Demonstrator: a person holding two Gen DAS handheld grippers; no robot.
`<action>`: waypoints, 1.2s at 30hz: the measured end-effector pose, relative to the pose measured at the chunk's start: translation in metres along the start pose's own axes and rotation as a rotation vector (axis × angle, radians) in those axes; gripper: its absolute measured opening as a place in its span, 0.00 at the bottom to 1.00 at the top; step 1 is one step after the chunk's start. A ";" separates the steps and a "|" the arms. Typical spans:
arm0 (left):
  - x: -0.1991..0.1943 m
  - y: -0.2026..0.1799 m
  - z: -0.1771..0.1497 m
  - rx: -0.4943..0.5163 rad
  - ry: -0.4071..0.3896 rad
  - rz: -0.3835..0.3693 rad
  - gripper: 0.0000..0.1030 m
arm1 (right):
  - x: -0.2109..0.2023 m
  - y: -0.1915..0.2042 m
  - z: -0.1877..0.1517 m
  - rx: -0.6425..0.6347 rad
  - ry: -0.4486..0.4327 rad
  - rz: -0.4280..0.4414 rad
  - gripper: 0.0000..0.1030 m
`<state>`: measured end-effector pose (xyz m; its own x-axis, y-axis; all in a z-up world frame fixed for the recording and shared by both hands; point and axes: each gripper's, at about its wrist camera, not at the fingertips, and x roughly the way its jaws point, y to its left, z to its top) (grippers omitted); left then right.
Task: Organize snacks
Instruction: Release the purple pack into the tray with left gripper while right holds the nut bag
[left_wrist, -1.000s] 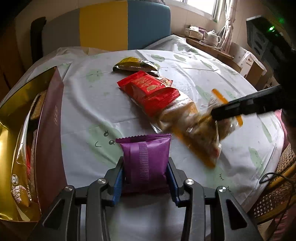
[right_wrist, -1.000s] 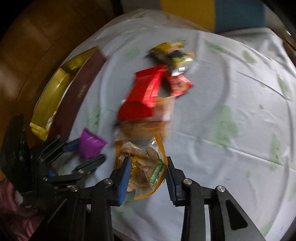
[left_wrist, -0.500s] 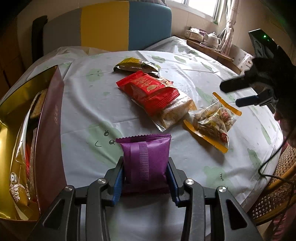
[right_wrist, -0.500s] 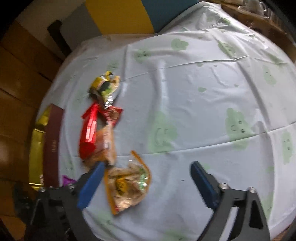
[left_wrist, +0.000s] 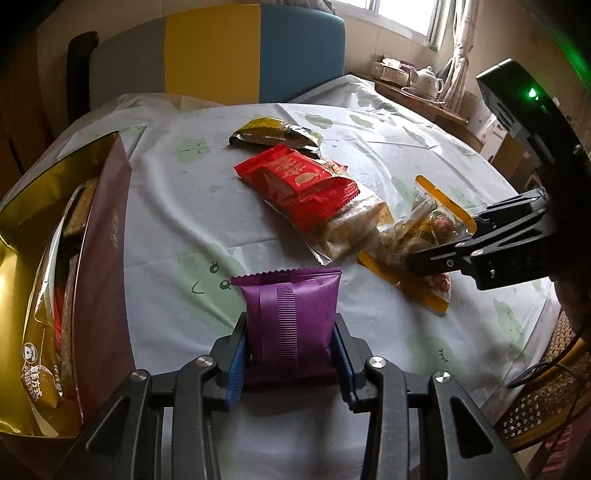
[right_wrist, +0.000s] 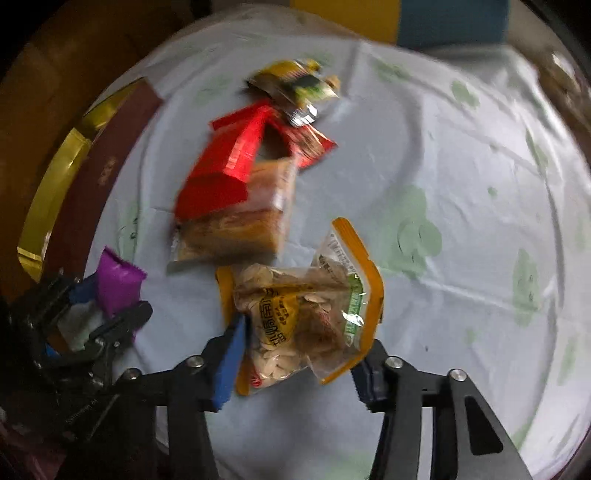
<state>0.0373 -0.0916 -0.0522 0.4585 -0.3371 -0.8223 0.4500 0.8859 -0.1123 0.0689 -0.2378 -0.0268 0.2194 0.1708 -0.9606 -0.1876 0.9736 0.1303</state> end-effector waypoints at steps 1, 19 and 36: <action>-0.001 0.001 0.001 -0.004 0.001 -0.004 0.39 | 0.000 0.001 0.000 -0.002 -0.001 -0.005 0.48; -0.097 0.124 0.048 -0.340 -0.191 -0.039 0.40 | -0.003 -0.005 0.000 0.005 -0.023 -0.066 0.48; -0.019 0.246 0.090 -0.477 -0.032 0.182 0.40 | 0.001 -0.003 0.002 -0.002 -0.022 -0.061 0.48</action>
<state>0.2078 0.1043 -0.0141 0.5234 -0.1665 -0.8357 -0.0358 0.9756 -0.2168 0.0717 -0.2407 -0.0275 0.2513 0.1140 -0.9612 -0.1750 0.9820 0.0707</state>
